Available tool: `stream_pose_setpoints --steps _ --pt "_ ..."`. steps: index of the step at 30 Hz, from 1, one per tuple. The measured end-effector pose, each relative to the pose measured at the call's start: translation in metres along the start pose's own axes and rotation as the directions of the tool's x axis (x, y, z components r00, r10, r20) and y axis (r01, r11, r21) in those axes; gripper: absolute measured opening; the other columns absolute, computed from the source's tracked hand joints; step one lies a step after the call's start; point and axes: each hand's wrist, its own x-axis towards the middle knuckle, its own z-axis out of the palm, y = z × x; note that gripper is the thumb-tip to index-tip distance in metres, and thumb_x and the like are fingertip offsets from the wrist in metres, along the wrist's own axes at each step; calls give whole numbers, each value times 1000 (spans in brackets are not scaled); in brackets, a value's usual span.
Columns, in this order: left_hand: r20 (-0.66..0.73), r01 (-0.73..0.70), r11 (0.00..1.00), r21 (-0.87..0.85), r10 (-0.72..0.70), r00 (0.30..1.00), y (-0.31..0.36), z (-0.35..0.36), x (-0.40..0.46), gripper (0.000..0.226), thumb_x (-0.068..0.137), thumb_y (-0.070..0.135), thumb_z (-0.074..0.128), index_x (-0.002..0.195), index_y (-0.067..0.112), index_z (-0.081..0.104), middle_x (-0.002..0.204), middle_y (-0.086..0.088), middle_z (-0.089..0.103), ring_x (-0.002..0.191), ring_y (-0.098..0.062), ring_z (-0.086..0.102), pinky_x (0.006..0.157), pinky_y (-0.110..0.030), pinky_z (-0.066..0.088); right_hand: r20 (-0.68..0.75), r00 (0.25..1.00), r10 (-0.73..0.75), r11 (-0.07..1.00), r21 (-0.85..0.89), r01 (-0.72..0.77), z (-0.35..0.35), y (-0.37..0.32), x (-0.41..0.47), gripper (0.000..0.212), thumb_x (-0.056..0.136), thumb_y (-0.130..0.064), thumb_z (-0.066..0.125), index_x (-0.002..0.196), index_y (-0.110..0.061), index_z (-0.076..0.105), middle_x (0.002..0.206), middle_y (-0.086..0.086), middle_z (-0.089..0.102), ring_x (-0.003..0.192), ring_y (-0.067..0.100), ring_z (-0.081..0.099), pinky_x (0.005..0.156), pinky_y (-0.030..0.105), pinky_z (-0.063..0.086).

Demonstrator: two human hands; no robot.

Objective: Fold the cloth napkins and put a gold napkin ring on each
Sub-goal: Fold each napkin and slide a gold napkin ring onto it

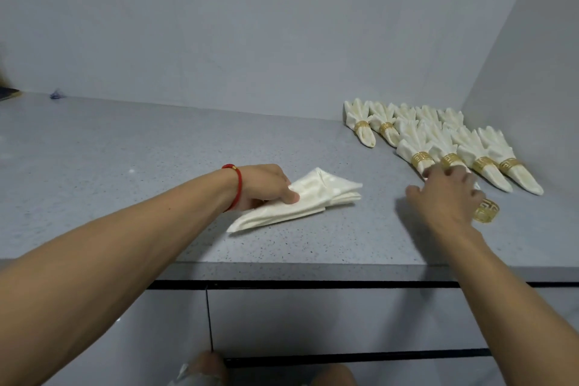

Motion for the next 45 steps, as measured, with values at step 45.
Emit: stream_pose_setpoints --steps 45 --pt "-333 -342 124 -931 91 939 -50 -51 62 52 85 5 42 136 6 54 120 -22 68 99 -32 69 91 -46 56 -119 804 -583 507 720 474 41 -210 -44 31 86 -45 73 96 -29 48 93 -10 57 78 8 55 61 31 49"
